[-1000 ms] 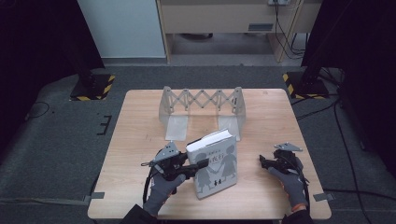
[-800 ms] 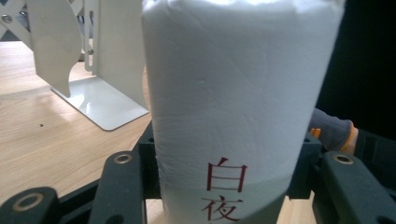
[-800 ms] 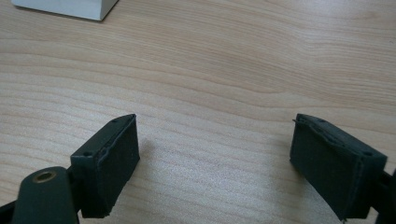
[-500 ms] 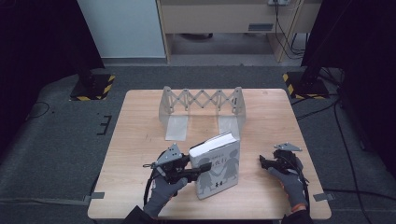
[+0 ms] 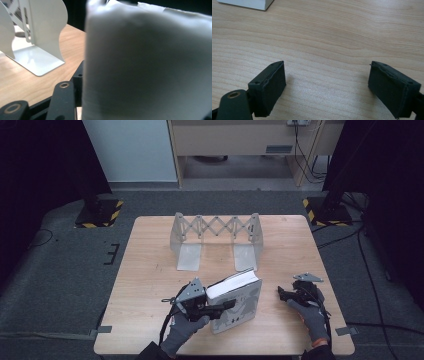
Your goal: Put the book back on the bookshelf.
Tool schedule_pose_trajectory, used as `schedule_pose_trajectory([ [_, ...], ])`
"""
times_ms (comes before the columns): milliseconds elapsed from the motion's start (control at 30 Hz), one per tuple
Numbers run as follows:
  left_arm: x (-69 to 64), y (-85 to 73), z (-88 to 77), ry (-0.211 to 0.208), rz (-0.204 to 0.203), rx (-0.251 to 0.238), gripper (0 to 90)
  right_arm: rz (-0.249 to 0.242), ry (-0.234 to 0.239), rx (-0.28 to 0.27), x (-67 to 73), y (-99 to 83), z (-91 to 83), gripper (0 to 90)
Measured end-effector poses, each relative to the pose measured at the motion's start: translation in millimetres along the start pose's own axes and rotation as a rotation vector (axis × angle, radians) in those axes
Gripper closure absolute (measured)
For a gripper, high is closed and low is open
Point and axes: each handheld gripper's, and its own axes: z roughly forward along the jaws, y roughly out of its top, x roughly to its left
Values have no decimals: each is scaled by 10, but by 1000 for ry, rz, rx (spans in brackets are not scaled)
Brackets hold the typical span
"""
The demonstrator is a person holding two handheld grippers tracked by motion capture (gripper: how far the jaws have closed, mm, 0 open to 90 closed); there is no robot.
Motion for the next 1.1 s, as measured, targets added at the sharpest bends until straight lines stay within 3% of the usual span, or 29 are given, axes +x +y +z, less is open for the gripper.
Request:
schedule_pose_trajectory([
  [233,-8,7,6,25,28,0,496,0,0,0,0,0,0,146],
  [533,182,143,109,33,-31,1,516,-3,1,0,-2,2,2,145],
  [700,205,209,188,94,29,-3,519,-2,2,0,-3,3,3,145],
  [733,238,202,190,102,21,-11,517,-2,3,-1,-5,4,3,145],
  [833,271,180,169,97,10,-17,515,-3,3,-1,-5,4,3,145],
  [967,241,143,109,77,39,6,503,-4,3,2,-3,4,2,144],
  [1100,194,125,89,84,54,7,490,5,-3,3,1,2,4,127],
])
